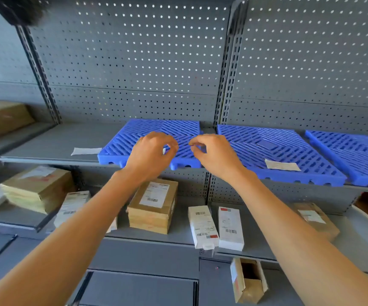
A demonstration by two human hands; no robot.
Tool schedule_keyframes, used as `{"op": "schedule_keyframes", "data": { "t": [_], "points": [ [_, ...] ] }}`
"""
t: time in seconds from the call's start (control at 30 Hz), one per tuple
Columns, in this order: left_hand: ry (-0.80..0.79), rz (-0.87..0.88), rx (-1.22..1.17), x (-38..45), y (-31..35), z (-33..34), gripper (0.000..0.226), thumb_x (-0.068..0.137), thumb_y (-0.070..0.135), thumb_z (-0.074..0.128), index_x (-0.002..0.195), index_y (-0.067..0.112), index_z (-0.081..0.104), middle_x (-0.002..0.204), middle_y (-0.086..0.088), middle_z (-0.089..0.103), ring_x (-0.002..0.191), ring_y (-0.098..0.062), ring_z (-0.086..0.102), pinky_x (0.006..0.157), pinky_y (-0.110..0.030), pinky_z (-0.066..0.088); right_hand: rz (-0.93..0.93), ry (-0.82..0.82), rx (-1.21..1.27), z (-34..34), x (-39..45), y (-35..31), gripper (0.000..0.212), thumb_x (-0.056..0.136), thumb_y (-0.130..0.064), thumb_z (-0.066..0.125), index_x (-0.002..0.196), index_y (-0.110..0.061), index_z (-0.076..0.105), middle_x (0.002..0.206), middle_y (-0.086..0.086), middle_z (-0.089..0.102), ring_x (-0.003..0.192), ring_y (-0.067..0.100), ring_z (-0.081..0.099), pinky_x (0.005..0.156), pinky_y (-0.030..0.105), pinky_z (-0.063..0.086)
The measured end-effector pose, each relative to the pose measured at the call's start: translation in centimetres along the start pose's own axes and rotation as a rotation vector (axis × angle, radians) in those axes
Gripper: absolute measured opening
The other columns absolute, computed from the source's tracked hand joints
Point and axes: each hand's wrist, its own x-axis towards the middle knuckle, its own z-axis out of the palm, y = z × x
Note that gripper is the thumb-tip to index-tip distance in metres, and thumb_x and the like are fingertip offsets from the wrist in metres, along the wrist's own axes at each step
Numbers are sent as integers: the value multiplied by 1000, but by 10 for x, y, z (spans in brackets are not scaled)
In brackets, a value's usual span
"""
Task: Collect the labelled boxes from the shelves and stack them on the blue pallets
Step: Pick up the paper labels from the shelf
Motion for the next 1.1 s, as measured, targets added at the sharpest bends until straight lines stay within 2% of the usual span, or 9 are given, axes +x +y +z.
{"op": "schedule_keyframes", "data": {
  "t": [0.17, 0.3, 0.4, 0.47, 0.57, 0.67, 0.83, 0.97, 1.1],
  "points": [
    [51, -62, 21, -7, -76, -49, 13, 95, 22, 64, 98, 21, 77, 102, 4, 74, 97, -18, 63, 76, -31, 50, -28, -39, 45, 54, 48, -58, 26, 98, -17, 61, 122, -11, 70, 121, 3, 71, 114, 14, 64, 100, 33, 50],
    [46, -140, 24, -15, -146, -86, 17, 91, 17, 62, 97, 22, 77, 105, 7, 74, 102, -20, 62, 84, -35, 51, -29, -67, 72, 99, 84, -101, 28, 98, -18, 62, 124, -11, 69, 122, 4, 71, 111, 17, 65, 99, 29, 49],
    [41, -196, 41, -22, -187, -107, 16, 90, 17, 61, 91, 23, 76, 103, 10, 73, 102, -19, 62, 85, -36, 51, -30, -91, 82, 131, 107, -127, 27, 97, -17, 62, 122, -12, 71, 121, 2, 72, 114, 17, 64, 101, 35, 49],
    [29, -241, 59, -28, -212, -117, 17, 92, 21, 61, 96, 26, 76, 107, 9, 72, 100, -18, 62, 85, -35, 53, -38, -125, 78, 149, 121, -143, 27, 96, -17, 61, 121, -14, 71, 122, 1, 71, 117, 17, 63, 102, 37, 48],
    [-27, -275, 80, -34, -246, -125, 17, 94, 21, 61, 100, 29, 75, 112, 8, 72, 100, -17, 64, 88, -38, 55, -40, -198, 56, 173, 140, -161, 25, 97, -20, 60, 118, -14, 72, 121, 0, 71, 116, 16, 61, 102, 34, 47],
    [-75, -306, 78, -36, -266, -128, 18, 95, 25, 62, 107, 28, 75, 120, 6, 70, 107, -18, 62, 91, -36, 53, -20, -262, 17, 194, 155, -173, 18, 95, -19, 61, 105, -12, 74, 108, 3, 73, 101, 22, 66, 92, 43, 52],
    [-126, -347, 94, -31, -282, -125, 26, 97, 35, 63, 120, 26, 70, 132, 3, 64, 118, -22, 57, 101, -42, 46, -43, -358, -226, 215, 171, -182, 29, 96, -33, 61, 119, -18, 70, 123, 1, 67, 119, 26, 55, 103, 46, 40],
    [-248, -330, 156, -24, -291, -119, 37, 98, 44, 58, 131, 27, 64, 140, 2, 59, 131, -25, 46, 110, -50, 36, -28, -398, -351, 229, 176, -181, 36, 94, -44, 57, 118, -19, 70, 120, 4, 68, 120, 28, 51, 107, 46, 30],
    [-328, -304, 195, -22, -301, -110, 45, 99, 49, 54, 139, 30, 56, 147, 1, 53, 140, -27, 35, 111, -54, 28, -28, -412, -359, 238, 177, -178, 39, 93, -46, 55, 119, -21, 70, 116, 4, 69, 120, 28, 51, 106, 45, 30]
  ]
}}
